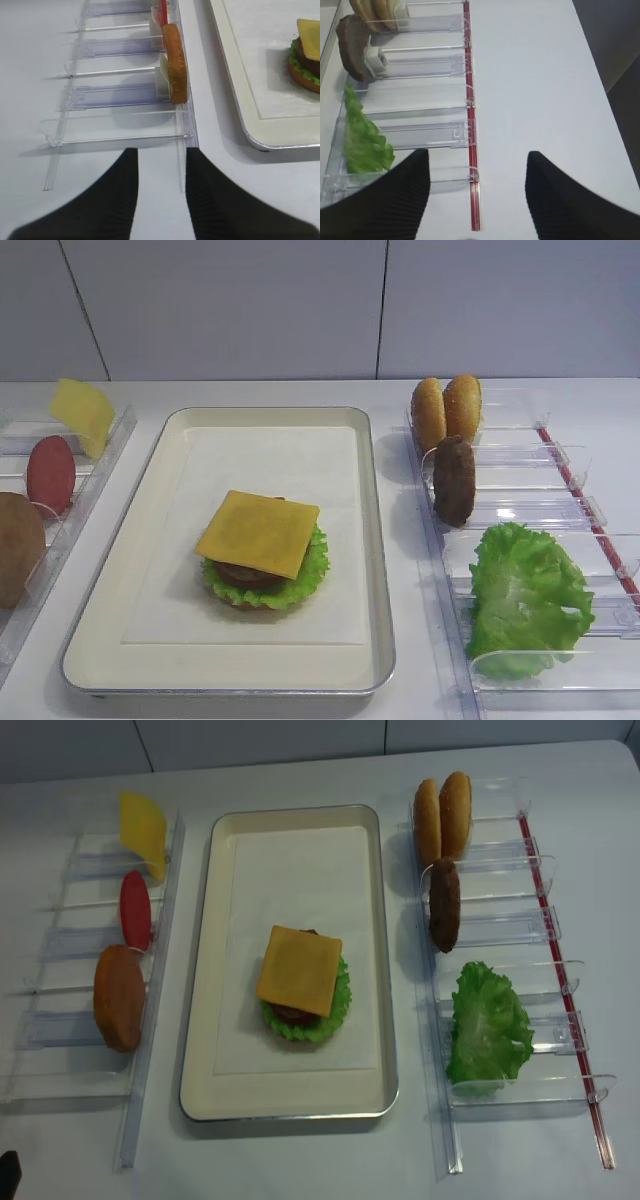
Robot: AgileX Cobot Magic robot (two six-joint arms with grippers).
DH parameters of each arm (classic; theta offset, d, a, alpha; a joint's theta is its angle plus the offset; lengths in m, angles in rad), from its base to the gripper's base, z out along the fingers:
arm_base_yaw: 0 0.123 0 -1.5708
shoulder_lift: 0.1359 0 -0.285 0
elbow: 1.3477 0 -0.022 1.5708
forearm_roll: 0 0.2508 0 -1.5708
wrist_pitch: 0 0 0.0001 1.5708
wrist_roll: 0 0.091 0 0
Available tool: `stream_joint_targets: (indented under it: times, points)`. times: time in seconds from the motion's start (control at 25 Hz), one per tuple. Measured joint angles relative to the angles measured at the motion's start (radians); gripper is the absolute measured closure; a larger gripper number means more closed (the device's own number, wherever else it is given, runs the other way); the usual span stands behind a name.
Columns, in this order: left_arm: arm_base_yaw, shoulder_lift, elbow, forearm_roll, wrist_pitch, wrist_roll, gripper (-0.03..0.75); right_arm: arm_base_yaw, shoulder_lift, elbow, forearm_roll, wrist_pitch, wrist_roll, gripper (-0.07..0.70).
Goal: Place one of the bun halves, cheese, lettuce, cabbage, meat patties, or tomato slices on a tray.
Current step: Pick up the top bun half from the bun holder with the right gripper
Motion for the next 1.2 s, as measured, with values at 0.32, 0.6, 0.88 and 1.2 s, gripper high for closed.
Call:
stream_joint_targets:
  times: [0.32,0.6,0.88,1.2]
  points:
    - [0.000,0.000,0.000,0.000,0.000,0.000,0.499,0.000,0.373,-0.228,0.015,-0.008,-0.007,0.212]
    - [0.000,0.000,0.000,0.000,0.000,0.000,0.499,0.000,0.729,-0.440,0.186,-0.006,-0.114,0.212]
    - [0.000,0.000,0.000,0.000,0.000,0.000,0.499,0.095,1.027,-0.663,0.216,-0.020,-0.118,0.212]
    - [0.000,0.000,0.000,0.000,0.000,0.000,0.499,0.309,1.349,-0.928,0.129,-0.028,0.039,0.212]
